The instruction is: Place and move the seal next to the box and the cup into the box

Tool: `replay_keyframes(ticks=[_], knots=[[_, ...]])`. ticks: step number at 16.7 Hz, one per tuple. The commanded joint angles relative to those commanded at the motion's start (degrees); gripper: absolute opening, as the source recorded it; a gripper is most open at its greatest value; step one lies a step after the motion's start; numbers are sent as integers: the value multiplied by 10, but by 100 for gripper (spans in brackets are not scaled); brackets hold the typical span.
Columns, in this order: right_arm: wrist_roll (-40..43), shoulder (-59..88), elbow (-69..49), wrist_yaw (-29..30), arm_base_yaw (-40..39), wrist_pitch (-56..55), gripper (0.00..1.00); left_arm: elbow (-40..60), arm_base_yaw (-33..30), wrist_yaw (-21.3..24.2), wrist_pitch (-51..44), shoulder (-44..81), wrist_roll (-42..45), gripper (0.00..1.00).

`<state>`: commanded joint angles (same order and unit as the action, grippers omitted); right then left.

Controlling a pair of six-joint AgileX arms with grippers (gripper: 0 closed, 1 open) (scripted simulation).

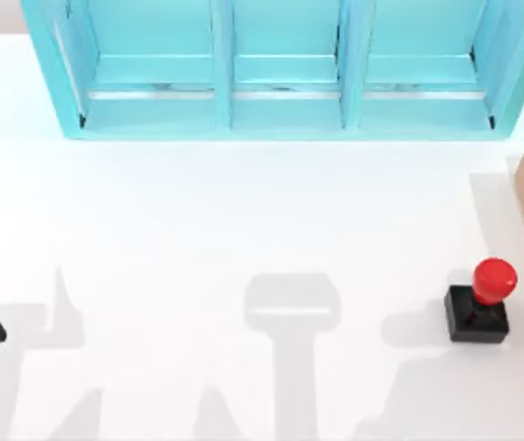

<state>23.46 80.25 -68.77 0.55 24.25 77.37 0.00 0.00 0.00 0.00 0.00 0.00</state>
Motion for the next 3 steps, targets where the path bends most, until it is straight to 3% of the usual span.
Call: replay_keyframes(ticks=[3], knots=[[4, 12, -2, -4, 1, 3, 100, 0, 0, 0, 0, 0, 0, 100]])
